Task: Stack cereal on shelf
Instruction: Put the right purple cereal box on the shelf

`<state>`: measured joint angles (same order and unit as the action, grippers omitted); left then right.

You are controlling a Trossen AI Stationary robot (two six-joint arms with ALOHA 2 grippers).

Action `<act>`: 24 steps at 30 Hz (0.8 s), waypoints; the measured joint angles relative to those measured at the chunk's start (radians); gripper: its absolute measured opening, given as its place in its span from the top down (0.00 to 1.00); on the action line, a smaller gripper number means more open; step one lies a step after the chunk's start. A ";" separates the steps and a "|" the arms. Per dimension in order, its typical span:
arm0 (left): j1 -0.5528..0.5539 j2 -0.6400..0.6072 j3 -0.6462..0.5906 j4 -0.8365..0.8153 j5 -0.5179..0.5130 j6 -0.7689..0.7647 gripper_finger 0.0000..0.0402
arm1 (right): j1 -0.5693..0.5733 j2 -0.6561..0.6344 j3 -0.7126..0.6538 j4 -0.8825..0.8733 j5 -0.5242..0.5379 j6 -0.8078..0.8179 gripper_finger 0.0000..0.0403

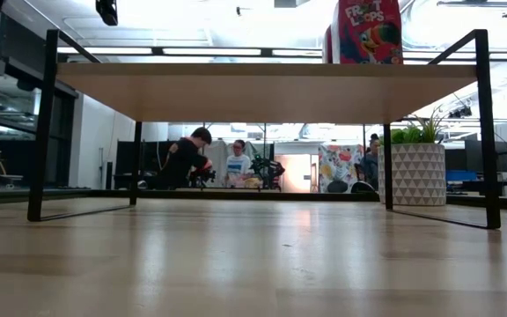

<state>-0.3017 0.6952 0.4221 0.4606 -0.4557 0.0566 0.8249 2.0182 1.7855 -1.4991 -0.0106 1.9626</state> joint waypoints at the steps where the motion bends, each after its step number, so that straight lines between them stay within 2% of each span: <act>1: 0.000 0.000 0.000 0.000 0.000 0.000 1.00 | 0.000 0.000 0.000 -0.008 -0.001 0.010 0.25; 14: 0.000 0.000 0.000 0.000 0.000 0.000 1.00 | -0.002 0.010 0.000 -0.031 -0.028 0.052 0.25; 20: 0.000 0.000 0.000 0.000 0.000 0.000 1.00 | -0.019 0.063 -0.001 0.007 -0.077 -0.044 0.25; 24: 0.000 0.000 0.000 0.000 0.000 0.000 1.00 | -0.034 0.064 -0.001 0.009 -0.071 -0.061 0.25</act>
<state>-0.3019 0.6952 0.4221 0.4610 -0.4557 0.0563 0.7914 2.0827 1.7847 -1.4902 -0.0816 1.9015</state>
